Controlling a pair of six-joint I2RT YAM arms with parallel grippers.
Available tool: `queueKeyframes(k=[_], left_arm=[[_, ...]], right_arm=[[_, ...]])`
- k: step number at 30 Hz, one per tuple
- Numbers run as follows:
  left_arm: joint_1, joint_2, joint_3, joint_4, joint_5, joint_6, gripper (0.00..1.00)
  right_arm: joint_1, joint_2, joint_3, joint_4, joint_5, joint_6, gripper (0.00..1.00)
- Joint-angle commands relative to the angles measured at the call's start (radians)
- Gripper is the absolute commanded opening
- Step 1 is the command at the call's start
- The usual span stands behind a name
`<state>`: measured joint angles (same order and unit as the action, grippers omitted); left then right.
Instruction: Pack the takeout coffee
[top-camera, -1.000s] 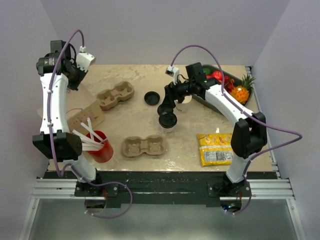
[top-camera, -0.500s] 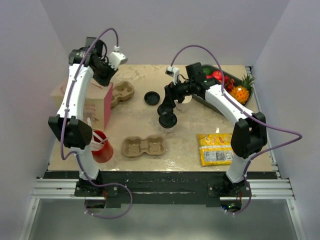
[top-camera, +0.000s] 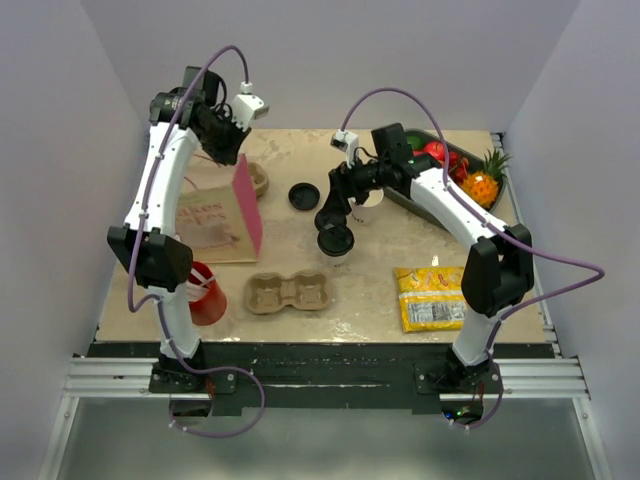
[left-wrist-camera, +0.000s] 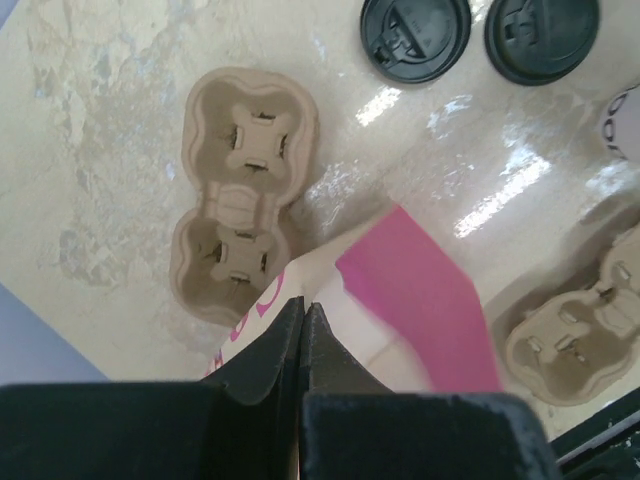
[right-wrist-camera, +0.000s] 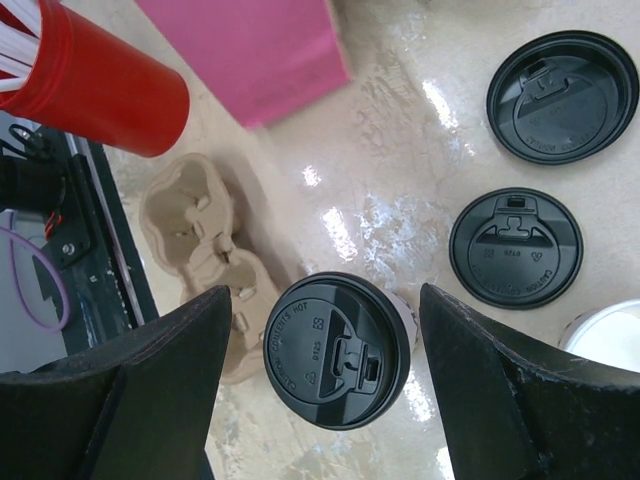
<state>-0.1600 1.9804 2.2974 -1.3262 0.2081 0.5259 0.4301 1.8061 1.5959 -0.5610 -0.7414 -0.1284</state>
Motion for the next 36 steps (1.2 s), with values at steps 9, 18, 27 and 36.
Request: queueKeyframes(k=[9,18,27,36], left_arm=[[-0.015,0.066,0.108,0.087,0.183,-0.104,0.0],[-0.053,-0.017,0.074,0.154,0.223,-0.104,0.49],[0.199,-0.354,-0.173,0.562,0.476,-0.194,0.8],[0.573,-0.338,-0.122,0.28,0.642,-0.038,0.81]], right_arm=[[-0.001,-0.002,0.087,-0.045,0.028,-0.131,0.79],[-0.001,-0.024,0.066,-0.042,0.053,-0.128,0.79],[-0.001,-0.027,0.076,-0.033,0.047,-0.122,0.8],[0.001,-0.027,0.062,-0.011,0.02,-0.111,0.8]])
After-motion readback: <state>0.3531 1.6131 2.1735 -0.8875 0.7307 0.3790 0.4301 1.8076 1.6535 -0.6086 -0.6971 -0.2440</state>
